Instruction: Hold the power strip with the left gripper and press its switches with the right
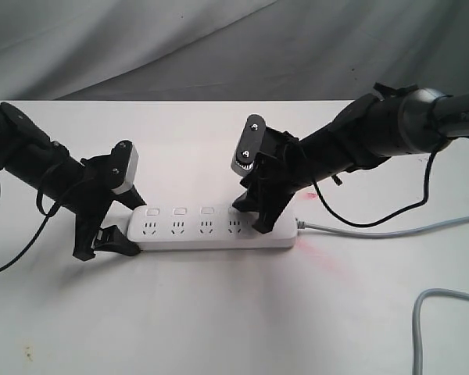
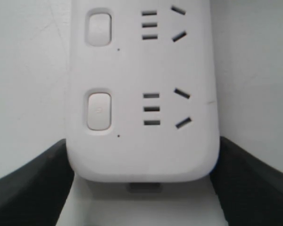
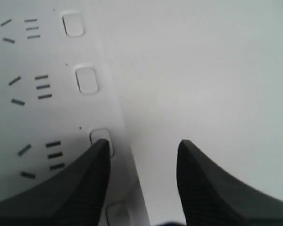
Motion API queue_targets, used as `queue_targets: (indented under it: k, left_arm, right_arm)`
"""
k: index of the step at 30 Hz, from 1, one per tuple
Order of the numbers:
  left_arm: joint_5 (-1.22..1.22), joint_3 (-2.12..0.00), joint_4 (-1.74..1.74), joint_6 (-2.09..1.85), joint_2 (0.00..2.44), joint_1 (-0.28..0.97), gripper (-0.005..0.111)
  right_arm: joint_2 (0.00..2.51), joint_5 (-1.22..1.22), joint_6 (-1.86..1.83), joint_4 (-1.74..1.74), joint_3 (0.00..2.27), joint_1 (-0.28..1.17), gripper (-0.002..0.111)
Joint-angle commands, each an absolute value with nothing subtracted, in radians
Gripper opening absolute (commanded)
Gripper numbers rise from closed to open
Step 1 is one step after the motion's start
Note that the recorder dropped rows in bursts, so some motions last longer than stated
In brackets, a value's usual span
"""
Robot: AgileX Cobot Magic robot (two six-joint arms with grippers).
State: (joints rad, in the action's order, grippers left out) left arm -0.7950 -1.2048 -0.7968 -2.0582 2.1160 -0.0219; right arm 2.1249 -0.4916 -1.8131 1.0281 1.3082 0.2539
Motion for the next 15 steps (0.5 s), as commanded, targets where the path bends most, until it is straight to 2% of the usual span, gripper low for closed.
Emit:
queue_targets:
  k: [1,15]
  left_arm:
    - [-0.758,-1.204,-0.755,-2.074,2.119,-0.023,0.046]
    - [-0.758,-1.204,-0.755,-2.075,2.119,-0.023,0.046]
  right_arm:
    - [2.063,-0.499,-1.803,0.975,1.3,0.231,0.043]
    - [2.066,-0.486,-1.808,0.968,1.265,0.184,0.043]
